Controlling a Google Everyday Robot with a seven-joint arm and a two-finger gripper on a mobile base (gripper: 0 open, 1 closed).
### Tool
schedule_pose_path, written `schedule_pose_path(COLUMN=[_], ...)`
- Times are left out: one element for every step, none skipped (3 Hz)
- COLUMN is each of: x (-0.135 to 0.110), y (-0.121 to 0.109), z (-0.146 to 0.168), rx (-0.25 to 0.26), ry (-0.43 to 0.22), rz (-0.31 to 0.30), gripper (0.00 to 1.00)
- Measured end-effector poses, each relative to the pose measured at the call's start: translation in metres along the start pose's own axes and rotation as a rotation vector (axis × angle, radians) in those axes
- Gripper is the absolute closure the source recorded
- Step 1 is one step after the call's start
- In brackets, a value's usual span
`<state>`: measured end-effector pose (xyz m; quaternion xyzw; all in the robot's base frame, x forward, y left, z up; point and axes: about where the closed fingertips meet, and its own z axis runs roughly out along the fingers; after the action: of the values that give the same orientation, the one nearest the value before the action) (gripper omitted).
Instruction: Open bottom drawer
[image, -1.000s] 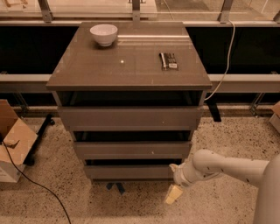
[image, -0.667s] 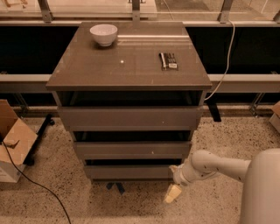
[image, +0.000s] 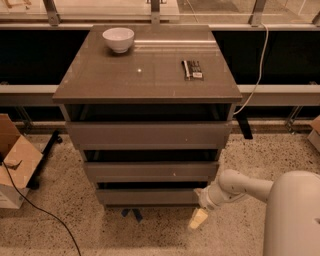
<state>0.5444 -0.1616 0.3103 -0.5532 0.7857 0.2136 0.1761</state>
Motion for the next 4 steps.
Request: schedule_pose_path(x=[0.0, -0.002, -0.002, 0.0], y=[-0.003, -0.013, -0.029, -0.044], z=[0.006, 0.017, 0.029, 0.041], rx=[0.023, 0.072, 0.115, 0.134], ry=[-0.013, -0.032, -0.052, -0.07], rz=[0.01, -0.002, -0.009, -0.008], gripper=[0.0, 0.0, 0.0, 0.0])
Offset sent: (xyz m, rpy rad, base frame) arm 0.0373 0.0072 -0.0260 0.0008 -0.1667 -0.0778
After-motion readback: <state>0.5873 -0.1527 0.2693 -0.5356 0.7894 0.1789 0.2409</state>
